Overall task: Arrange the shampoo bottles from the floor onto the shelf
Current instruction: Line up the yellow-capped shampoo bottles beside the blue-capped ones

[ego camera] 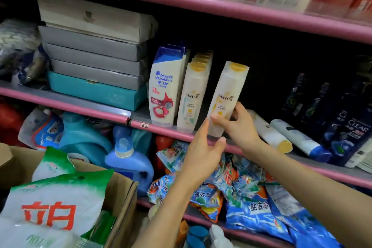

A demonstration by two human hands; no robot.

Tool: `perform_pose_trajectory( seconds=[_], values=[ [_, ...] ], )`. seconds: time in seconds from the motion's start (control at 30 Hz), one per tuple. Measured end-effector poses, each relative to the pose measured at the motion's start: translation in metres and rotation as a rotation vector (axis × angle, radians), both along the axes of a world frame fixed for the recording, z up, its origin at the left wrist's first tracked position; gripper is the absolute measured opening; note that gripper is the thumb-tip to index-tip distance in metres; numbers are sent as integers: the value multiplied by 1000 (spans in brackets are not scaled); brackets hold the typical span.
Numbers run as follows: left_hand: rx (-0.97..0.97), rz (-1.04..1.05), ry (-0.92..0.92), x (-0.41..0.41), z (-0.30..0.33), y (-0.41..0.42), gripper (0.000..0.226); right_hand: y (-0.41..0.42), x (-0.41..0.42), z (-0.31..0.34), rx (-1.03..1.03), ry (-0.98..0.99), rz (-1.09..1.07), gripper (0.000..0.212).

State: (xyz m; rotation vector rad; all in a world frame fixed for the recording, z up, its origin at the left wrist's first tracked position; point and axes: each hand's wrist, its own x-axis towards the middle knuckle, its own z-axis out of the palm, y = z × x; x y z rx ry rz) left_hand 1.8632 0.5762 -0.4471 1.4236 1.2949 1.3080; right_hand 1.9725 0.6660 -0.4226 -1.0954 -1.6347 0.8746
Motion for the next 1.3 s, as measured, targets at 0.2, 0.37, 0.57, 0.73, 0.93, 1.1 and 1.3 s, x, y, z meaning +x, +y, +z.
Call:
perform_pose_trajectory(
  seconds=[0.2,0.37,0.57,0.73,0.93,1.1,1.3],
  values=[
    [-7,27,-1,3,1,14,69,17,-7,-10,24,-80,41,45],
    [-97,42,-12,7,-5,20,69,17,0,-19,0,-65,24,47],
    [-175,92,-35,9,-8,23,67,15,3,-19,20,-109,16,44],
    [-173,122,-26,11,-4,22,65,16,-1,-20,19,-121,31,44],
    [-136,194,40,11,-2,20,56,16,-1,-20,-11,-121,76,46],
    [-123,200,44,11,1,17,55,16,-1,-19,-116,-58,148,45],
    [-125,190,43,9,0,16,57,17,-2,-19,-177,6,183,47]
  ],
)
